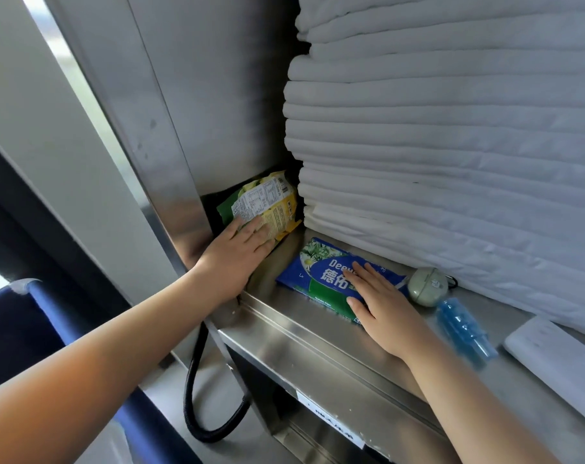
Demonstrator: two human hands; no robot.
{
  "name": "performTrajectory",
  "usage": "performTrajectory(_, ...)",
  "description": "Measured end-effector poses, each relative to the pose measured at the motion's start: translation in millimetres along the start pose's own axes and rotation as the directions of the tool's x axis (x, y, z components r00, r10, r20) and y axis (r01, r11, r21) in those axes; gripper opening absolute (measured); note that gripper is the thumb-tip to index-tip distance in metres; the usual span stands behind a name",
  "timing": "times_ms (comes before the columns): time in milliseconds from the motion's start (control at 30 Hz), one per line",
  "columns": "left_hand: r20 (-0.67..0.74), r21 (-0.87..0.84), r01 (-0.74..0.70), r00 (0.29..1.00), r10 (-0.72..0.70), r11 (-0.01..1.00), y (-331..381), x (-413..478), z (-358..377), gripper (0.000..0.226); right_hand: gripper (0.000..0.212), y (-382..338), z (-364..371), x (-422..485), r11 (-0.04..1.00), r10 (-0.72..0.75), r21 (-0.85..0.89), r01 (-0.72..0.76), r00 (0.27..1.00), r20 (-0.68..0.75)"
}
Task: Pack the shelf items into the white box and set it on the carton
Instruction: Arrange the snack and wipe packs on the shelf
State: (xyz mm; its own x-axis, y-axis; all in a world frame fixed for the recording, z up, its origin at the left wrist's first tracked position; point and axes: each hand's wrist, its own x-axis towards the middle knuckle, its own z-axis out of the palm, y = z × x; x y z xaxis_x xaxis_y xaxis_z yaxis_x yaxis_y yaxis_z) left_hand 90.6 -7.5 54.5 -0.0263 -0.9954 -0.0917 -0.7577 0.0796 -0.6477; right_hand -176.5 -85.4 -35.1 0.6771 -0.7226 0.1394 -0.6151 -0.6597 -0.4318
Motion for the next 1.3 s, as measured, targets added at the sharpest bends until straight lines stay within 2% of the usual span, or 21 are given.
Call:
performTrajectory(167,0.02,0.091,0.008,1.0,-0.01,0.996,-12.7,-3.6,-7.4,0.073,0.052,0.8,-0.7,-0.5,1.0,-0.015,0.008,0.015,1.0,-0.013)
performTrajectory(300,-0.007,0.101,-0.02,1.0,0.021,0.995,-17.5,-1.4,-10.7,0.07,0.052,1.5,-0.7,0.0,1.0,-0.019,0.021,0.019,1.0,-0.018)
performTrajectory(433,-0.085,0.099,-0.074,0.993,0.082,0.992,-18.7,-0.1,-12.4,0.053,0.053,2.1,0.7,0.4,1.0,-0.01,0.02,0.01,1.0,-0.007)
performTrajectory(600,-0.252,0.112,-0.105,0.959,0.131,0.988,-19.9,-0.4,-18.1,0.031,0.053,2.2,0.3,0.3,1.0,-0.018,0.002,0.018,1.0,-0.014)
performTrajectory(667,-0.386,0.125,-0.114,0.91,0.154,0.986,-21.4,-2.0,-25.0,0.025,0.053,2.5,-0.1,-0.4,1.0,-0.024,0.002,0.024,0.999,-0.023)
performTrajectory(767,-0.624,0.044,-0.156,0.767,0.149,0.987,-21.8,-3.2,-35.7,0.021,0.053,1.3,-1.3,-1.7,0.999,-0.039,0.028,0.041,0.998,-0.048)
performTrajectory(833,-0.724,0.014,-0.158,0.679,0.119,0.987,-17.0,-3.7,-45.3,0.024,0.055,-0.7,-3.6,-3.2,0.996,-0.061,0.068,0.066,0.995,-0.078)
performTrajectory(1033,-0.842,-0.055,-0.17,0.537,0.046,0.984,9.2,1.1,-75.6,0.027,0.06,-12.7,-13.2,-10.6,0.969,-0.132,0.171,0.18,0.956,-0.261)
performTrajectory(1300,-0.891,-0.01,-0.182,0.448,0.074,0.983,26.0,-1.6,-104.8,0.027,0.051,-12.1,-19.8,-11.1,0.927,-0.157,0.256,0.273,0.904,-0.397)
